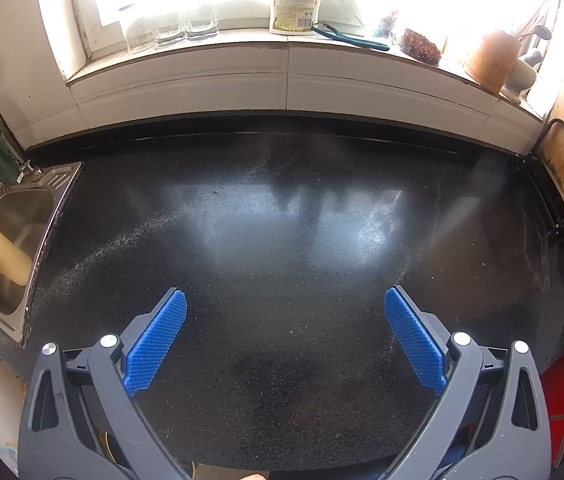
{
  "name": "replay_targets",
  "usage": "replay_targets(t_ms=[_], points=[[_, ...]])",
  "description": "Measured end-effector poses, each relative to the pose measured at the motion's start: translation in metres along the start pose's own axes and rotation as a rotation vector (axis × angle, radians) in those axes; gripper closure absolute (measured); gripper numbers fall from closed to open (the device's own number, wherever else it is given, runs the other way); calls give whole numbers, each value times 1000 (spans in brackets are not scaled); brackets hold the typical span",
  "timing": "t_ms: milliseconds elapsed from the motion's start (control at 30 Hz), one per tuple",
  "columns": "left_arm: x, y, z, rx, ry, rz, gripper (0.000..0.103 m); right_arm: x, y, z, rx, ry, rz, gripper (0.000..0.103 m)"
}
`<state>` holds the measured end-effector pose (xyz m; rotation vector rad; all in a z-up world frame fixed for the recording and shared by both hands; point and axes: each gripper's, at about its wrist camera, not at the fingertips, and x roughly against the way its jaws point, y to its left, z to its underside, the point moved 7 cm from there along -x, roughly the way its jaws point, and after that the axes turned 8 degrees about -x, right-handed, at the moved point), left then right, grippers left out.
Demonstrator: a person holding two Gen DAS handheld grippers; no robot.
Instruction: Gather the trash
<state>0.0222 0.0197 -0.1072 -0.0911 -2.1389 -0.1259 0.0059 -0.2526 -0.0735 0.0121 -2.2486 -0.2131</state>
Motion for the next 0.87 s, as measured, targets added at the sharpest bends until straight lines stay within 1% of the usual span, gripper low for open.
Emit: replay_targets(t_ms=[167,233,567,733,800,833,867], points=[[-2,-1,-1,-3,1,8,7,0,2,0,-3,1,2,12],[-3,-1,0,-6,0,-8,7,0,2,0,-4,2,2,12],[0,-5,-6,-9,-49,15,7,-5,-2,1,-16,6,8,12],[-7,-6,-7,-34,-30,-7,7,-12,-7,3,-22,17,15,12],[-13,-8,-6,-47,-23,-5,7,-18,-11,5,-21,22,18,12],[-17,-8,-6,-52,-23,-2,7,-21,-12,5,-19,22,20,11],[-22,-6,-4,-56,-27,-19,7,-25,-15,6,-17,22,22,9]])
